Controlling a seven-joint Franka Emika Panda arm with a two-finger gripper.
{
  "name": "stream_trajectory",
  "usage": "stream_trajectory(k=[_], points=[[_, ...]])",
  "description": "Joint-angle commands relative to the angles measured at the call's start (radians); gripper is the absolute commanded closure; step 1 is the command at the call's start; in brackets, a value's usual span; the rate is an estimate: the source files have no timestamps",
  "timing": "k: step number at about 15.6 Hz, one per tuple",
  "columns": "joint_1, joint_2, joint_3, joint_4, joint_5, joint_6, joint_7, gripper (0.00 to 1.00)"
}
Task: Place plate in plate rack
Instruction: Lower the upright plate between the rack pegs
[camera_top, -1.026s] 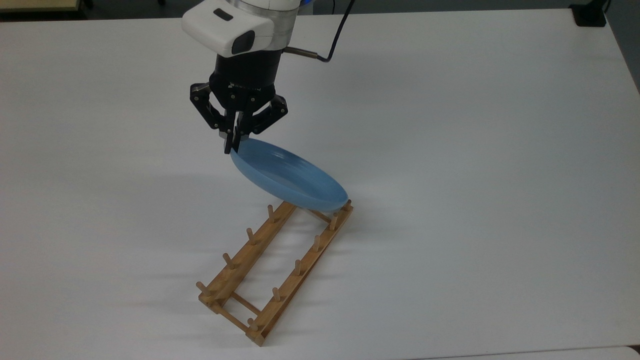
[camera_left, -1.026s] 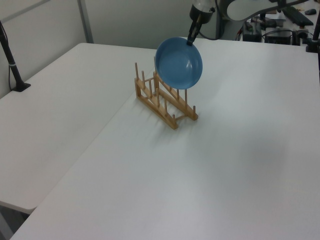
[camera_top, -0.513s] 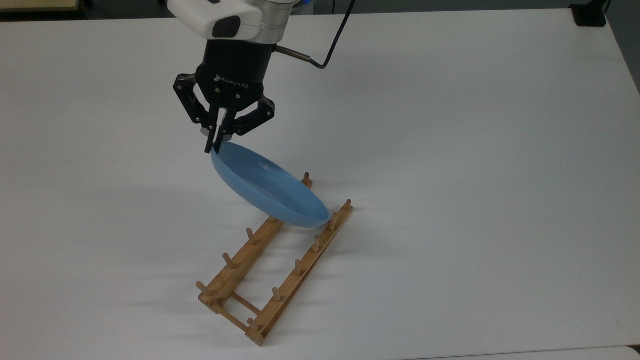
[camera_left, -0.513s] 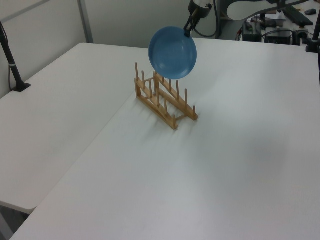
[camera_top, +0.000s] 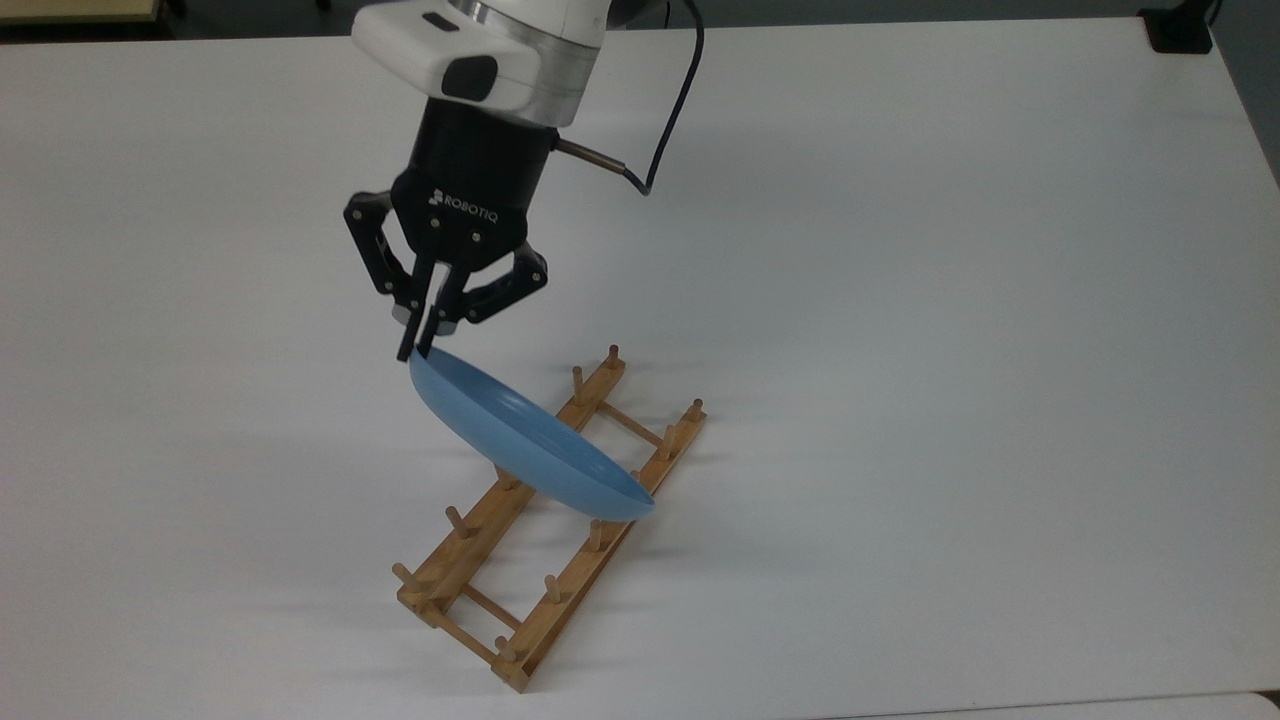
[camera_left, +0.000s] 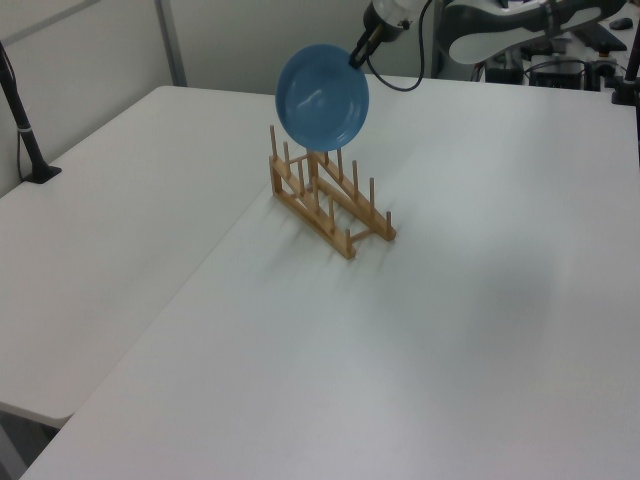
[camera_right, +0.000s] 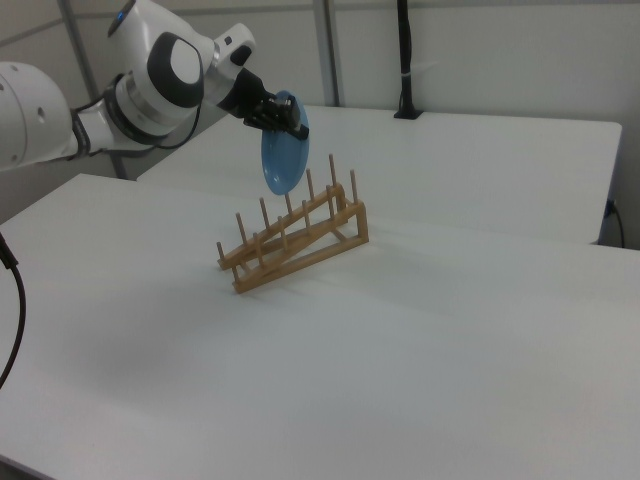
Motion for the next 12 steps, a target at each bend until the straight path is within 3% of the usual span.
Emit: stream_trajectory(k=[1,12], points=[[-0.001,-0.003,-0.005,-0.038,-0.013,0.076,-0.045,1.0],[-0.014,-0.006,-0.005,-0.121,-0.021,0.158,-0.094,1.0]])
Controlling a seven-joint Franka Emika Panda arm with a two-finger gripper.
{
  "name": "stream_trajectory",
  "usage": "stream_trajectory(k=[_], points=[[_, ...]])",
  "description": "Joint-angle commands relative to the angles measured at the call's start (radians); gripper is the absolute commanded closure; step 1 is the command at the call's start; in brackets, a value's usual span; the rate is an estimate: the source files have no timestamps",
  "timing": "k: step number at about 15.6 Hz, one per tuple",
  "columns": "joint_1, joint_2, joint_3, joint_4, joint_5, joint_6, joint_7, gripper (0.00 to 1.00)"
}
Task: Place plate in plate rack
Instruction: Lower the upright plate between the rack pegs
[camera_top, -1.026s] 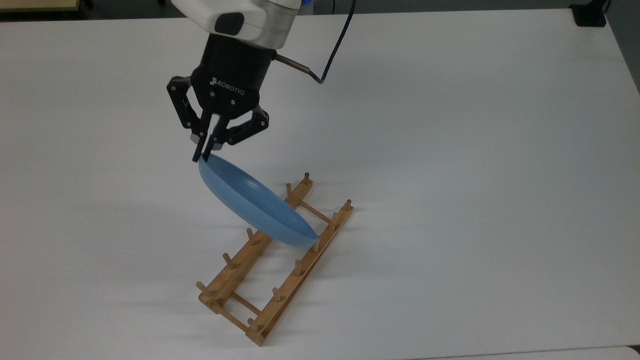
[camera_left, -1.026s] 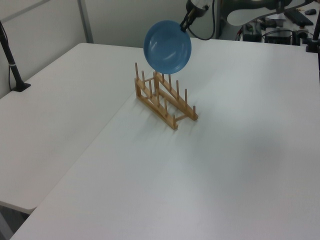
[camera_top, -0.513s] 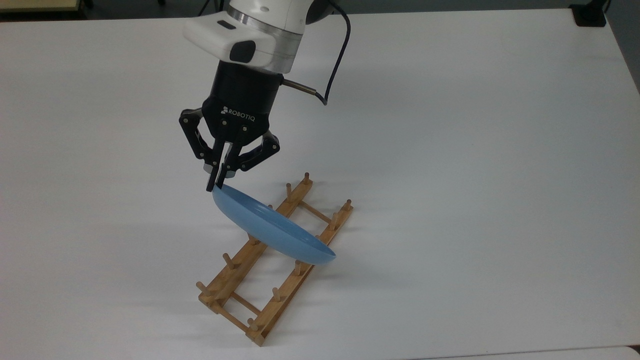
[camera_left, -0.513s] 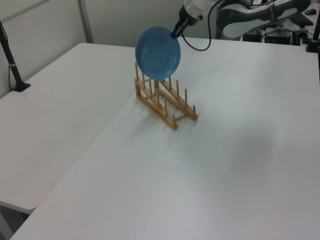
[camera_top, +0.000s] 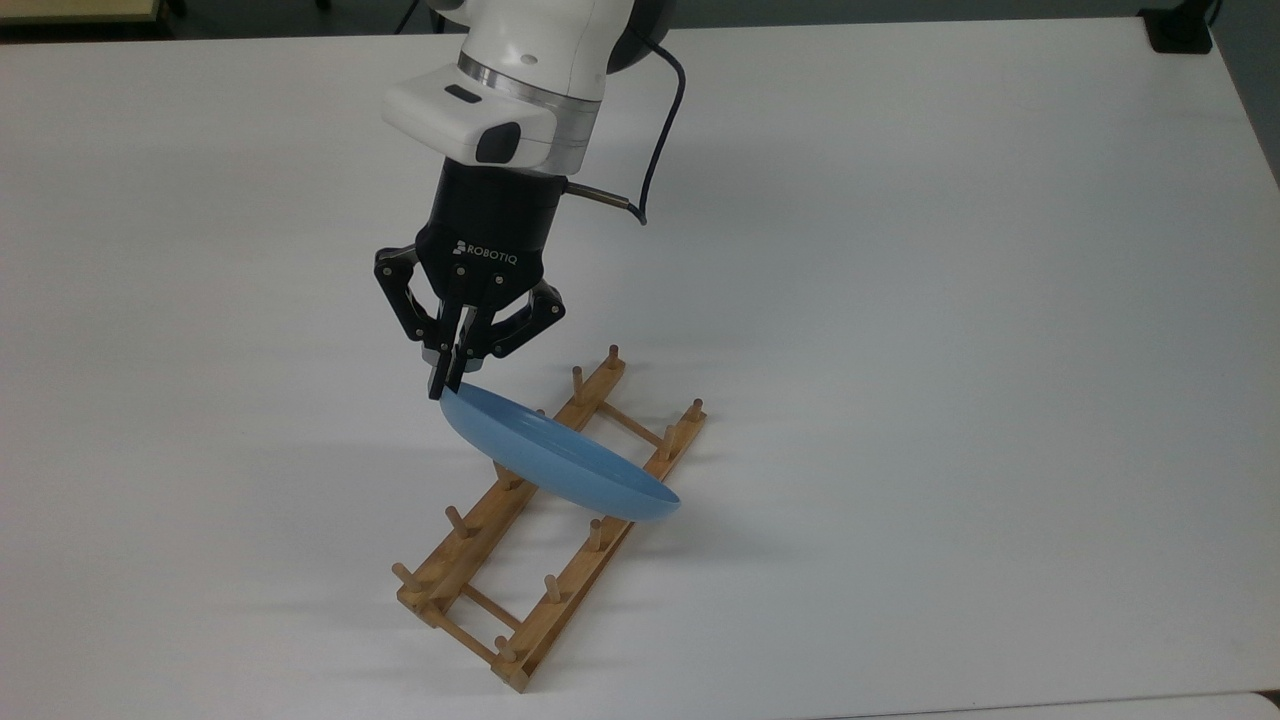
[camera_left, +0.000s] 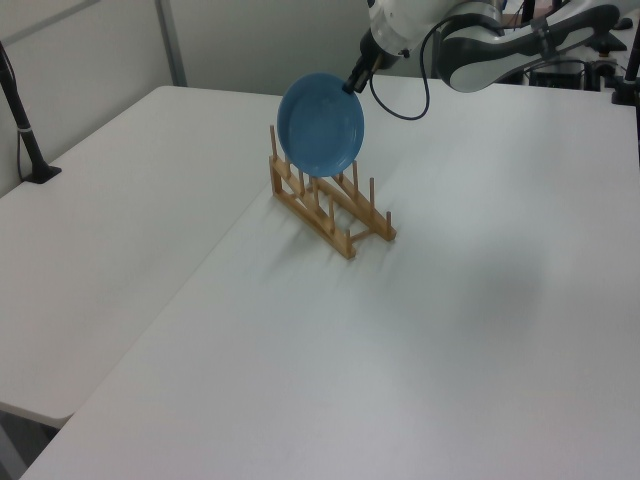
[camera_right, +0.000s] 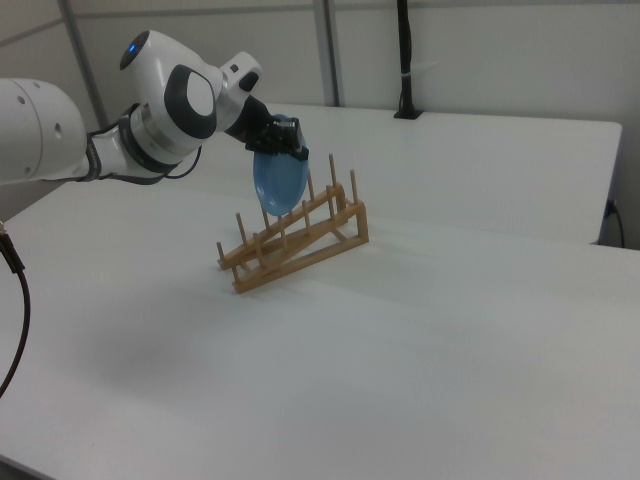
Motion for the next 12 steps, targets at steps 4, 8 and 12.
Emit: stream_trajectory(k=[4,8,12], points=[[-0.001,-0.043,-0.005,-0.026,-0.011,0.028,0.007,1.0],[0.001,-0.044,-0.006,-0.025,-0.035,0.03,0.013,1.0],[0.002,-0.032,-0.006,-0.029,-0.159,0.031,0.103,1.0]])
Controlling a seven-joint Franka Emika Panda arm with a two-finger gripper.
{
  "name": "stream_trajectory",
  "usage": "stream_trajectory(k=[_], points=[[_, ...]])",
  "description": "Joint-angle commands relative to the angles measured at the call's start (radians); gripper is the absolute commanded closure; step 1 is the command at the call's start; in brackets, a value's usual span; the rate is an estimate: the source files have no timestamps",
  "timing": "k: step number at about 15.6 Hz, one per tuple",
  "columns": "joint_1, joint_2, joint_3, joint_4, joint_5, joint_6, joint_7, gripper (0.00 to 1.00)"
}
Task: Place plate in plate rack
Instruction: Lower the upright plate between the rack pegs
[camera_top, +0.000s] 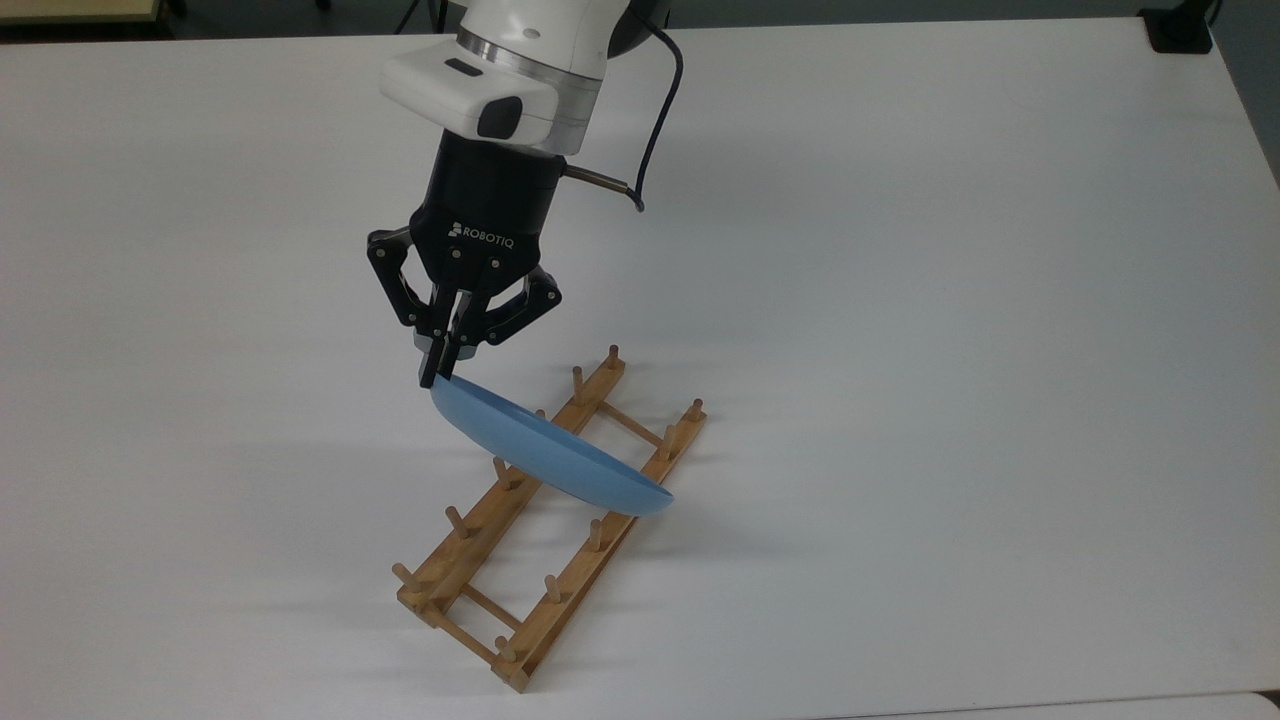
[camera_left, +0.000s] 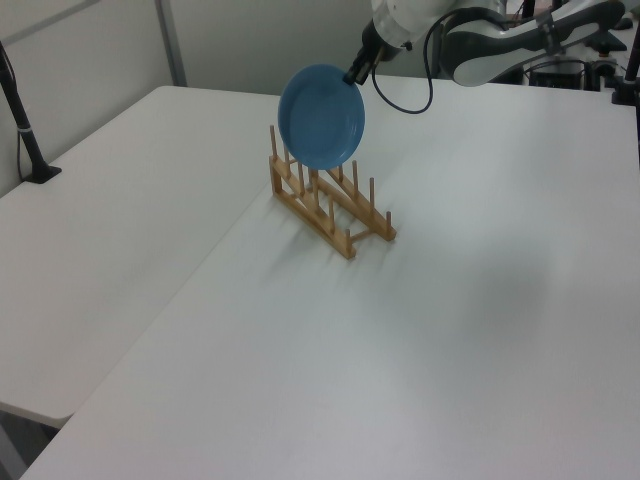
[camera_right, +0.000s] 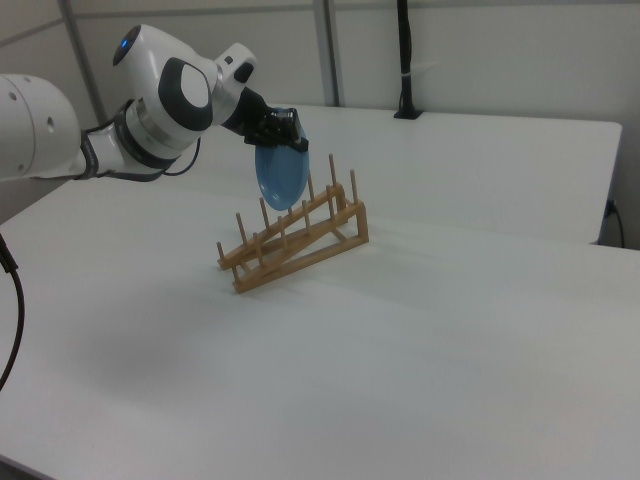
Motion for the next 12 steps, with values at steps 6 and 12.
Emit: stream_trajectory(k=[6,12], points=[[0.002,-0.002,-0.005,-0.029,-0.206,0.035,0.218,1.0],[0.013,-0.002,0.0,-0.035,-0.206,0.035,0.218,1.0]])
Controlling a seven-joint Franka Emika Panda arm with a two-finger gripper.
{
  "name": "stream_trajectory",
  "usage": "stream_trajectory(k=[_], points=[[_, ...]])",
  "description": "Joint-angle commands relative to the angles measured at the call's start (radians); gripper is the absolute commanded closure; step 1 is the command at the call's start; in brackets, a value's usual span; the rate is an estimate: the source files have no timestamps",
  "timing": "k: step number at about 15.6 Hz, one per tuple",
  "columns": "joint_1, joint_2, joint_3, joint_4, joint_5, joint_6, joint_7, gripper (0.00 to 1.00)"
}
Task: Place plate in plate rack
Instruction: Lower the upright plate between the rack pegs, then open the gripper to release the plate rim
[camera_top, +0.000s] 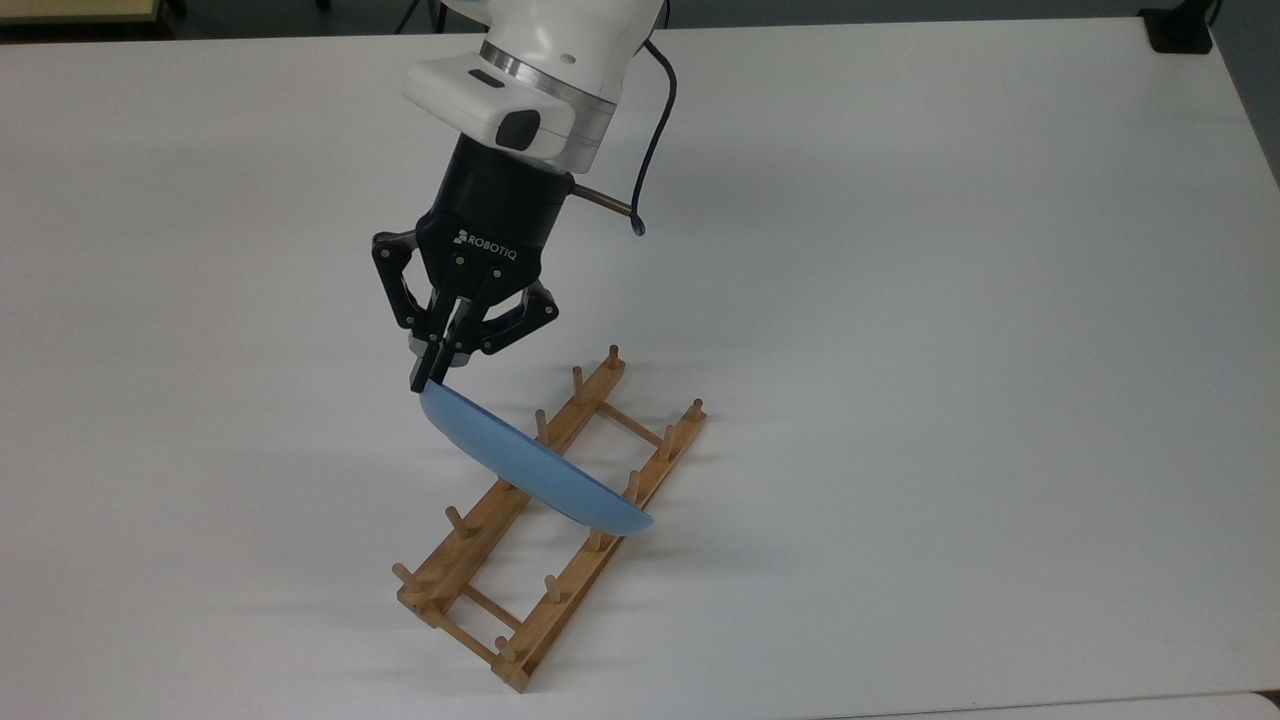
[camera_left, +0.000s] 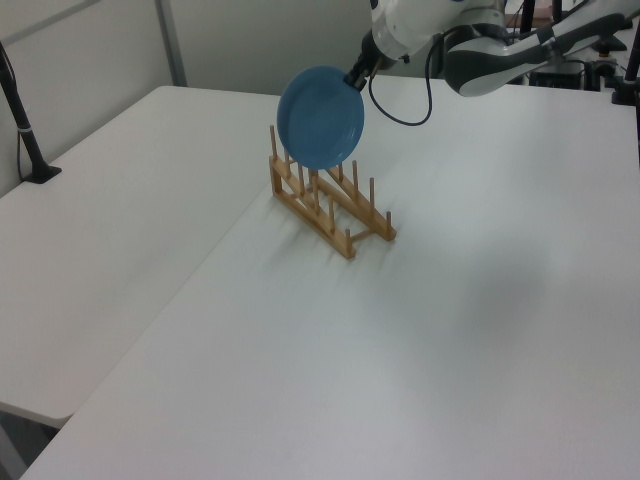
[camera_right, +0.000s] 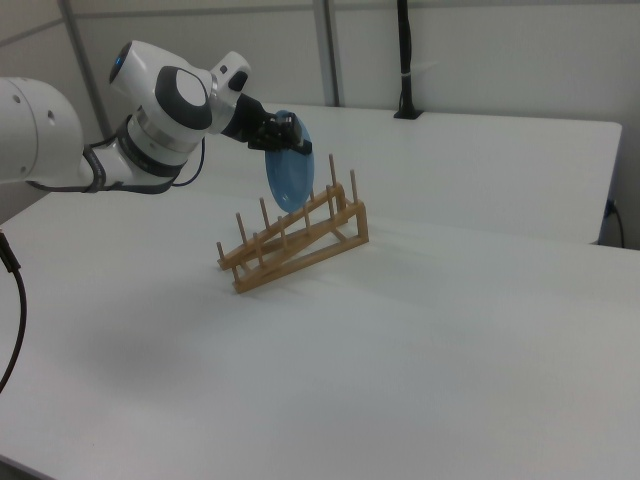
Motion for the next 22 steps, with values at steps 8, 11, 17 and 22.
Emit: stream_trajectory(k=[8,11,17,22], points=[[0.008,0.001,-0.002,-0.056,-0.048,0.035,0.034,1.0],[0.008,0.009,-0.002,-0.054,-0.048,0.035,0.035,0.82],[0.013,-0.005,0.01,-0.036,-0.033,0.027,0.109,0.0],[0.022,-0.035,0.018,-0.014,0.142,-0.023,0.119,0.0]])
